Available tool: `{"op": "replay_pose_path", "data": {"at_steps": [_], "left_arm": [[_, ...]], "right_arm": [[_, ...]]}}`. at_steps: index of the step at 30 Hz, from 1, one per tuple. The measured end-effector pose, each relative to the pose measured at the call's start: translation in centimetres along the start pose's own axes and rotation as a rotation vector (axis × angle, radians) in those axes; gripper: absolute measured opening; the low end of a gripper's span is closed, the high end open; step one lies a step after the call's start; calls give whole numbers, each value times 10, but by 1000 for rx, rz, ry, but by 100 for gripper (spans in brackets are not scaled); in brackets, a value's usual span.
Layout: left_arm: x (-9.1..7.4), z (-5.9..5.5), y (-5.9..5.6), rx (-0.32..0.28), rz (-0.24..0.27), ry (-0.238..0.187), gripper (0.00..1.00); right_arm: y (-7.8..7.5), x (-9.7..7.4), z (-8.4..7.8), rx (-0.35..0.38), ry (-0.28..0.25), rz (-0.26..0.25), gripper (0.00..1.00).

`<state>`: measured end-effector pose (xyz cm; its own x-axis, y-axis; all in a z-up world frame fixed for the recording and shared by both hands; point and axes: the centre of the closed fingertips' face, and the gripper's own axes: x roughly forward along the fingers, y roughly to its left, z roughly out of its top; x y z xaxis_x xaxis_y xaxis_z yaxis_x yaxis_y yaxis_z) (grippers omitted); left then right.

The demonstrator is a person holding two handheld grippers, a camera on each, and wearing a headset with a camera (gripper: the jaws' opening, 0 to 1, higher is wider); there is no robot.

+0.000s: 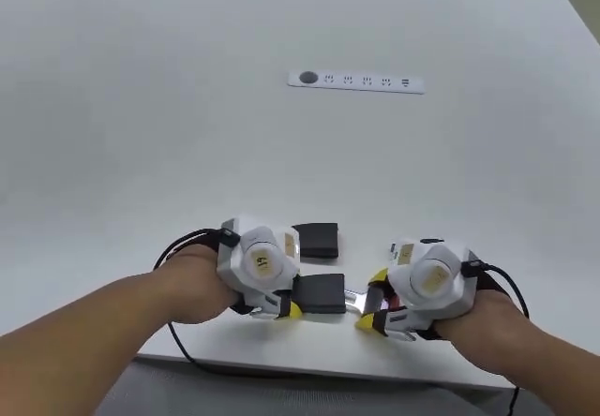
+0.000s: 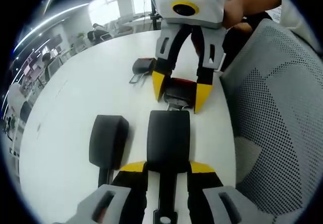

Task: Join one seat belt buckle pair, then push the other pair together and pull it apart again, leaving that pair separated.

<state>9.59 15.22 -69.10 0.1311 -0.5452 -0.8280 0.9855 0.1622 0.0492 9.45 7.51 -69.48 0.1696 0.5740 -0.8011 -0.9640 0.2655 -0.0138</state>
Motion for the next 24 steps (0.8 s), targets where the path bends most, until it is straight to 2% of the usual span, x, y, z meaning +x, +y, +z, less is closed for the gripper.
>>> {"op": "replay_pose_path", "data": {"at_steps": [13, 24], "left_arm": [[2, 1, 0, 49, -38, 46, 30], [4, 1, -1, 67, -72, 72, 29]], "right_arm": [[1, 1, 3, -116, 59, 97, 34], [-1, 4, 7, -145, 76, 121, 33]]}}
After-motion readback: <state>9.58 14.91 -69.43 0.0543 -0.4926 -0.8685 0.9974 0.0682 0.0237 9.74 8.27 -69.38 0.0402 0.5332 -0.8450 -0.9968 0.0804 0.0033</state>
